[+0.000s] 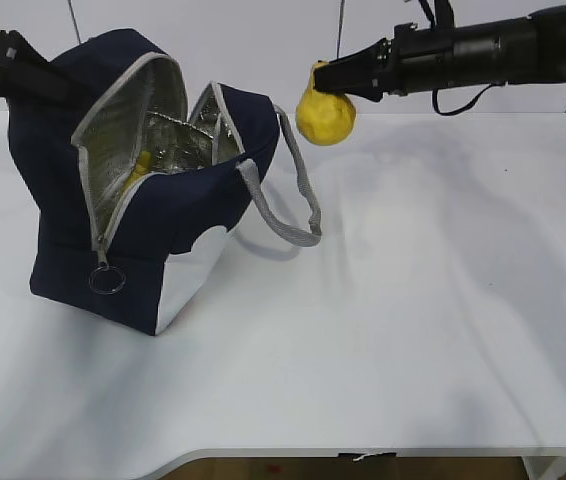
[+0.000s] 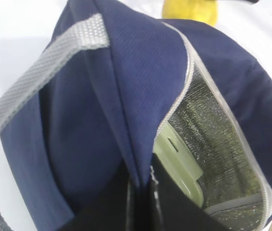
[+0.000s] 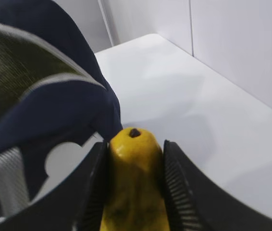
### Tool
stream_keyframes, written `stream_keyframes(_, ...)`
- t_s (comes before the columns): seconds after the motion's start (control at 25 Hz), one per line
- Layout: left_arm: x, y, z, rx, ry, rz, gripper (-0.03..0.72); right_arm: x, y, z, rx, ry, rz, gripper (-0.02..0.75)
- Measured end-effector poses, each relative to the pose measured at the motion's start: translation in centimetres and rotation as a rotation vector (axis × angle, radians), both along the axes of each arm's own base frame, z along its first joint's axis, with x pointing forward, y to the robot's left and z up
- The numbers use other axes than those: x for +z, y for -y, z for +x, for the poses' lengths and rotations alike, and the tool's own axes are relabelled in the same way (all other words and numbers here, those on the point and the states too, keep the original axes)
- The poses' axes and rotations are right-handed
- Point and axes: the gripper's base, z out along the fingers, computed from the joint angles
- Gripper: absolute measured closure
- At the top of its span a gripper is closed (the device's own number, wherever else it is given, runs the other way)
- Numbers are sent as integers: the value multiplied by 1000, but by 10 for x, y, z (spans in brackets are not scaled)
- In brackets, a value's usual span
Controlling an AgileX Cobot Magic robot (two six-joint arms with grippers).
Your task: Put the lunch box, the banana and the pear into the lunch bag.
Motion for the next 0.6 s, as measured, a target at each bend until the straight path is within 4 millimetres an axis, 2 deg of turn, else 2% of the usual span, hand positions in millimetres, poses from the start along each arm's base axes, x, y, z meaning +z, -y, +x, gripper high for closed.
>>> stream_keyframes(0.32,0,0,0,-1,0,2,690,49,-8,-21,64,9,27,460)
stream_keyframes(0.6,0,0,0,-2,-1,1,690,68,-39,-36,143,12,46,461)
